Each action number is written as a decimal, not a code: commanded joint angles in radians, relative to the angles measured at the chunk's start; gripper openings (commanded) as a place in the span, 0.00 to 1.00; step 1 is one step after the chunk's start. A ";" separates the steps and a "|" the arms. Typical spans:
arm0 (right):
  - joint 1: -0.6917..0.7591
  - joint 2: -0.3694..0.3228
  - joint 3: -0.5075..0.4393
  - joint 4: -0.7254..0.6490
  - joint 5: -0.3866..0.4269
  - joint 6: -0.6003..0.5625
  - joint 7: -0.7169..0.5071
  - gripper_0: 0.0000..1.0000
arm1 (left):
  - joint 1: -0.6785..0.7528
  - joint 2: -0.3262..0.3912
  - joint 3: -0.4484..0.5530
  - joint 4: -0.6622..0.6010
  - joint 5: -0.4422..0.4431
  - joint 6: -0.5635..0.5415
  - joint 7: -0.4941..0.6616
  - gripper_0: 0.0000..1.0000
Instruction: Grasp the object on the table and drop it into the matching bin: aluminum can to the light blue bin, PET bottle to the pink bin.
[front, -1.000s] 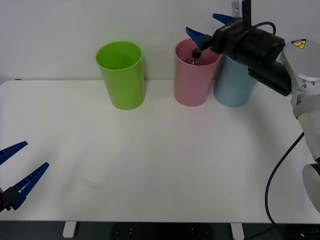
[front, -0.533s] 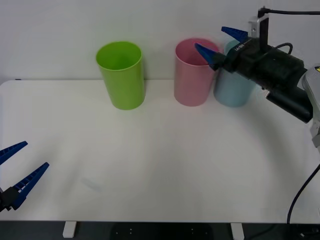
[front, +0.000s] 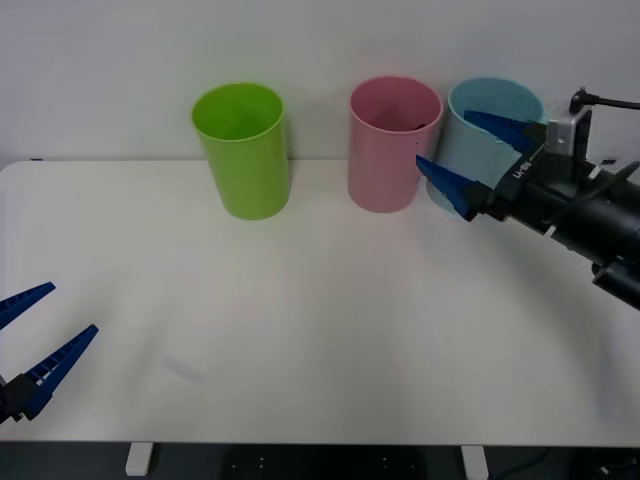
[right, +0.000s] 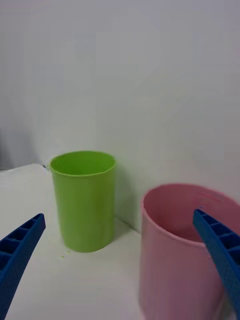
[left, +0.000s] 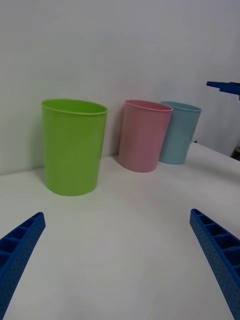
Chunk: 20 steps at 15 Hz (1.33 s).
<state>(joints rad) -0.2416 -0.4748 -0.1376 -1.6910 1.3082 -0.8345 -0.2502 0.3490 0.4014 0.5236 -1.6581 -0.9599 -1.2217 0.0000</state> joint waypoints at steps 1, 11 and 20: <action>0.113 -0.004 -0.011 -0.081 -0.049 -0.002 0.020 1.00 | 0.000 0.000 0.000 0.000 0.000 0.000 0.000 1.00; 0.498 -0.004 -0.074 -0.227 -0.159 -0.052 0.324 1.00 | 0.000 0.000 0.000 0.000 0.000 0.000 0.000 1.00; 0.598 -0.028 -0.191 -0.227 -0.159 -0.298 0.313 1.00 | 0.000 0.000 0.000 0.000 0.000 0.000 0.000 1.00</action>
<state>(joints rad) 0.3510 -0.4958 -0.3275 -1.9177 1.1489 -1.1277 0.0652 0.3491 0.4014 0.5236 -1.6581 -0.9599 -1.2217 0.0000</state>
